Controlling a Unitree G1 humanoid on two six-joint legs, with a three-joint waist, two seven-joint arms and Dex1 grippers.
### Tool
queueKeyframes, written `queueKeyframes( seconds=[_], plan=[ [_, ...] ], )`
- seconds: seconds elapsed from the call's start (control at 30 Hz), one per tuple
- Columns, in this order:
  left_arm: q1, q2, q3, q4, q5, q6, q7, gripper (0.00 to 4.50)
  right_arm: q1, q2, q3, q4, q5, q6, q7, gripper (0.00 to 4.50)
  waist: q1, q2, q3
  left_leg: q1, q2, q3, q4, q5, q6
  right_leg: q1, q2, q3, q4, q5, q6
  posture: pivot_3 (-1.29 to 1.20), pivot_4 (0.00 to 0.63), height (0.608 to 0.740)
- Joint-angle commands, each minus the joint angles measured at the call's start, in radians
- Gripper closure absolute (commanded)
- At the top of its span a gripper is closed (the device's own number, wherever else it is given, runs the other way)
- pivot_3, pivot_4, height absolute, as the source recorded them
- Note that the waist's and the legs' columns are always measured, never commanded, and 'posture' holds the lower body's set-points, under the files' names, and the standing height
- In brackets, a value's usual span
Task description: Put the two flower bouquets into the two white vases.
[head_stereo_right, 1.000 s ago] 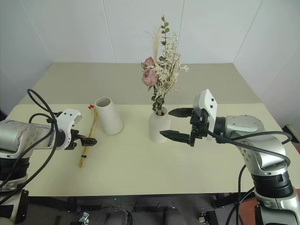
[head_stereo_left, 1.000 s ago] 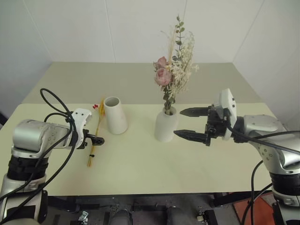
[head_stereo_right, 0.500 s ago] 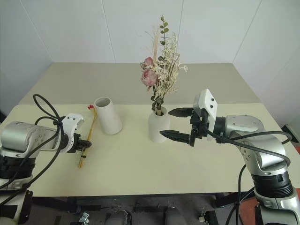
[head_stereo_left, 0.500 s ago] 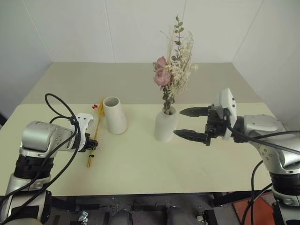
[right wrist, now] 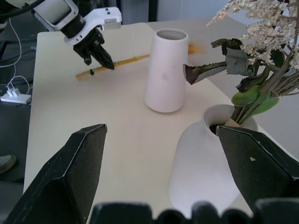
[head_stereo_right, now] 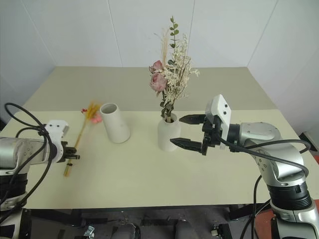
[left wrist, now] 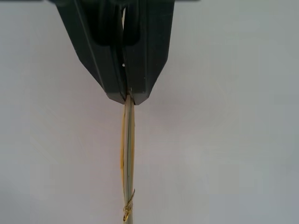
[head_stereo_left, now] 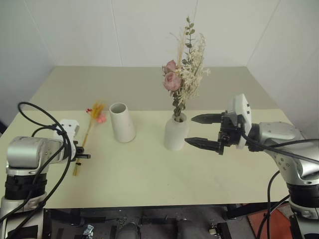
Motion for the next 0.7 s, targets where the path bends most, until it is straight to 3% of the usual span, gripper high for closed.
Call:
queueKeyframes(
  seconds=[0.03, 0.13, 0.37, 0.7],
  plan=[
    [-0.066, -0.024, 0.119, -0.073, -0.035, -0.211, -0.048, 4.41, -0.005, 0.012, -0.022, -0.017, -0.005, -0.029, -0.019, 0.00, 0.005, 0.000, 0.000, 0.000, 0.000, 0.000, 0.000, 0.000, 0.000, 0.000, 0.000, 0.000, 0.000, 0.000, 0.000, 0.00, 0.150, 0.740],
    [-0.117, -0.058, 0.190, -0.099, -0.143, -0.306, -0.154, 4.41, -0.003, 0.027, -0.023, -0.022, -0.006, -0.029, -0.032, 0.00, 0.019, 0.000, 0.000, 0.000, -0.001, 0.000, 0.000, 0.000, -0.001, 0.000, -0.002, 0.000, 0.000, 0.001, 0.001, 0.00, 0.150, 0.740],
    [-0.199, -0.049, 0.185, -0.003, -0.265, -0.537, -0.379, 4.41, 0.016, 0.049, -0.032, -0.045, -0.007, -0.024, -0.072, 0.00, 0.021, 0.000, 0.000, 0.000, -0.001, 0.000, 0.001, 0.001, -0.001, 0.000, -0.001, 0.000, 0.000, 0.001, 0.001, 0.00, 0.150, 0.740],
    [-0.364, -0.123, 0.030, 0.273, -0.271, -0.743, -0.568, 4.41, 0.046, 0.056, -0.050, -0.078, -0.005, -0.026, -0.117, 0.00, 0.021, 0.000, 0.000, 0.000, -0.001, 0.000, 0.002, 0.001, -0.001, 0.001, -0.001, 0.000, -0.001, 0.001, 0.001, 0.00, 0.150, 0.740]
  ],
)
